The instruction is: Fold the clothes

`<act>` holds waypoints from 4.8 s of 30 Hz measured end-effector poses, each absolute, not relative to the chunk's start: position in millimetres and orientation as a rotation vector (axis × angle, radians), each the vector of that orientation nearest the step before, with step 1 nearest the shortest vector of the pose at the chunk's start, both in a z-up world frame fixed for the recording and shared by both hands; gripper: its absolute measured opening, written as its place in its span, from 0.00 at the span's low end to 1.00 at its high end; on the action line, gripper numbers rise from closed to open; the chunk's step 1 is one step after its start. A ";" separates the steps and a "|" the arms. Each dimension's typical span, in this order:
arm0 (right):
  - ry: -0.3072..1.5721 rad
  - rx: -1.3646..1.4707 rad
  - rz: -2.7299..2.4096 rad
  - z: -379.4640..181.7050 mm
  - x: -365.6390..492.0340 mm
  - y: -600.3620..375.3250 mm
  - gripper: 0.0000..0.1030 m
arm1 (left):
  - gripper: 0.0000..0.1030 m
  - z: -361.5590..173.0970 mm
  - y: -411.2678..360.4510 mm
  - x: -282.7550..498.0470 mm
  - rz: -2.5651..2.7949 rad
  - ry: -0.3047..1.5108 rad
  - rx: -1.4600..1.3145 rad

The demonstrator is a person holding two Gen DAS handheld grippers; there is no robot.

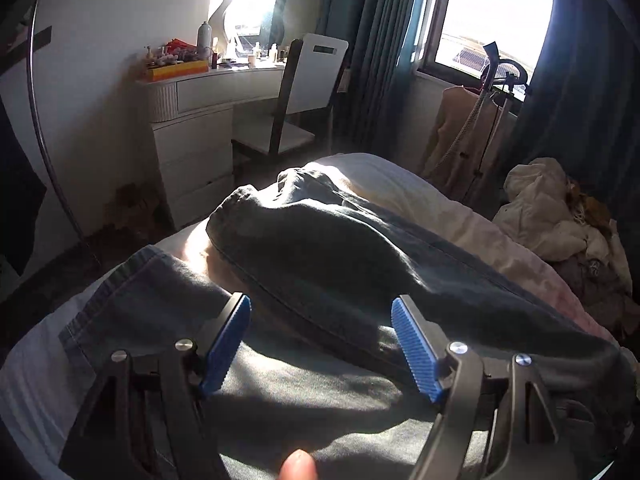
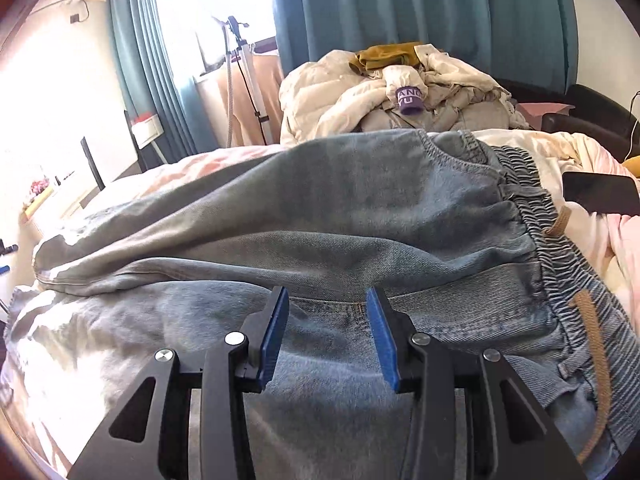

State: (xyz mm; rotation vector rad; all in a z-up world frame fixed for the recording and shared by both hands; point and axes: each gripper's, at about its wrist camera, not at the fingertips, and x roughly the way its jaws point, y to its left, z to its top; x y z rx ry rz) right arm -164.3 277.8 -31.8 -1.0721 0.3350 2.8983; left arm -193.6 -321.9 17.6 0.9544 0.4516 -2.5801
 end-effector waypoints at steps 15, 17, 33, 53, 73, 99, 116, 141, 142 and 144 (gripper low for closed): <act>0.458 -1.083 2.931 21.2 -93.3 299.9 0.40 | 0.74 -5.6 -264.3 -87.8 -2.547 0.599 1.060; 0.491 -1.090 2.920 23.6 -82.3 305.4 0.40 | 0.74 -4.6 -266.5 -82.5 -2.542 0.641 1.044; 0.895 -0.966 2.680 26.5 0.1 364.8 0.48 | 0.74 -31.5 -313.1 -57.5 -2.381 1.136 0.912; 1.472 -0.986 2.284 -23.7 51.3 408.6 0.76 | 0.82 -106.0 -398.1 -18.7 -1.994 1.736 0.848; 1.643 -0.932 2.074 -68.4 48.1 419.4 0.76 | 0.54 -124.6 -396.9 -67.0 -2.090 1.720 0.945; 1.625 -0.722 2.218 1.6 3.7 439.9 0.03 | 0.05 -0.3 -386.6 -123.0 -2.406 1.402 0.793; 1.610 -0.692 2.288 -23.8 -237.7 488.1 0.03 | 0.06 -25.8 -346.5 -390.3 -2.427 1.024 1.034; 1.339 -0.768 2.500 -30.2 -210.9 468.4 0.64 | 0.75 -38.0 -342.8 -247.1 -2.593 1.265 0.880; 1.350 -0.785 2.497 -28.3 -202.0 466.9 0.65 | 0.75 -47.2 -344.2 -234.6 -2.543 1.322 0.890; 1.383 -0.836 2.471 -28.3 -184.3 465.4 0.66 | 0.75 -71.6 -348.3 -210.7 -2.433 1.468 0.899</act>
